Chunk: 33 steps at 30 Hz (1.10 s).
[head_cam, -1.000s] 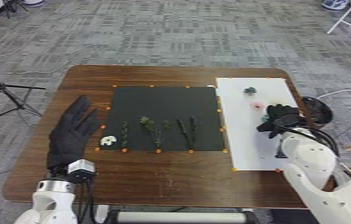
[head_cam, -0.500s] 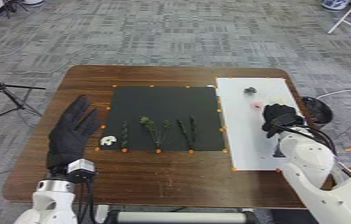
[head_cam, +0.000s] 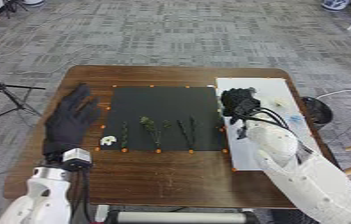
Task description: Arrange flowers
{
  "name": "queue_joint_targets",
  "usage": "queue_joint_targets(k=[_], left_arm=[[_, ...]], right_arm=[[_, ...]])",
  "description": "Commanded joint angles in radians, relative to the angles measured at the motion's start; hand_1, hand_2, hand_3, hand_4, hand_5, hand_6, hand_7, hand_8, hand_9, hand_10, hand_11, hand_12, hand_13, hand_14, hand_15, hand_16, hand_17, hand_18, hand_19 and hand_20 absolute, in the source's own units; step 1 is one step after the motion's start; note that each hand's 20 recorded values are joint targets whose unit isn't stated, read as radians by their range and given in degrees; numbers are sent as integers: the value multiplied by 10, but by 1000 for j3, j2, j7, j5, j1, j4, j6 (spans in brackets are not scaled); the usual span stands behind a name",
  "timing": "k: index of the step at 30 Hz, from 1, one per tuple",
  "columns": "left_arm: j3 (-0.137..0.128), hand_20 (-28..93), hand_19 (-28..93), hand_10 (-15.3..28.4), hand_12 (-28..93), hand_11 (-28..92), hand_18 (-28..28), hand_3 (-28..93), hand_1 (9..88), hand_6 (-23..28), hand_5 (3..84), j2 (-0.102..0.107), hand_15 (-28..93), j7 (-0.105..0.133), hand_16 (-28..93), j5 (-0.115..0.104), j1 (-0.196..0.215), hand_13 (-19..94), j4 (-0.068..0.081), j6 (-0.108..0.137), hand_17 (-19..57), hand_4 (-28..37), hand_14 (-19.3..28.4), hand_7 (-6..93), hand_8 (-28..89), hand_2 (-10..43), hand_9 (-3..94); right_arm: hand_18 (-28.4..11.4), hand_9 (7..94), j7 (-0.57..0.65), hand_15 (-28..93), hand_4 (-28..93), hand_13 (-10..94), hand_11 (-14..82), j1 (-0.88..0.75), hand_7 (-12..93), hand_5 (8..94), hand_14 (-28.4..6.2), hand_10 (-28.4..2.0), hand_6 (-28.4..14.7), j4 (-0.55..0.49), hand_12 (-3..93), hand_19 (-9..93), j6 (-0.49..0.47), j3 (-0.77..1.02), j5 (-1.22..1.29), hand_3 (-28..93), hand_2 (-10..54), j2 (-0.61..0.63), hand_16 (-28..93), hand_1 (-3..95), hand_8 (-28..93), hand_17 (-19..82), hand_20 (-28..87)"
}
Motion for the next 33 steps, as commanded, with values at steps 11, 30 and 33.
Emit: queue_joint_targets(k=[11, 30, 33], left_arm=[[104, 63, 377, 104, 181, 141, 192, 673, 232, 27, 243, 40, 100, 4, 73, 59, -286, 164, 4, -81, -158, -283, 162, 216, -114, -59, 188], [204, 58, 386, 104, 173, 146, 204, 670, 233, 27, 245, -31, 101, 8, 60, 110, -417, 166, 58, -143, -158, -283, 165, 214, -112, -59, 190], [209, 58, 388, 105, 173, 146, 204, 671, 232, 27, 245, -47, 101, 0, 61, 114, -424, 166, 66, -160, -159, -283, 165, 214, -111, -59, 190]], right_arm=[[-189, 826, -41, 710, -175, 747, 292, 190, 431, 752, -49, -76, 3, 158, 530, 929, -22, -221, -145, 826, -95, -415, 374, 502, 44, 437, 482], [-191, 827, -85, 752, -195, 736, 286, 198, 448, 745, -60, -64, 15, 309, 515, 932, 24, -263, -301, 818, -95, -549, 342, 498, 6, 431, 519], [-194, 828, -70, 760, -203, 735, 285, 199, 447, 746, -61, -63, 16, 313, 512, 932, 50, -271, -295, 821, -95, -551, 331, 492, 5, 429, 531]])
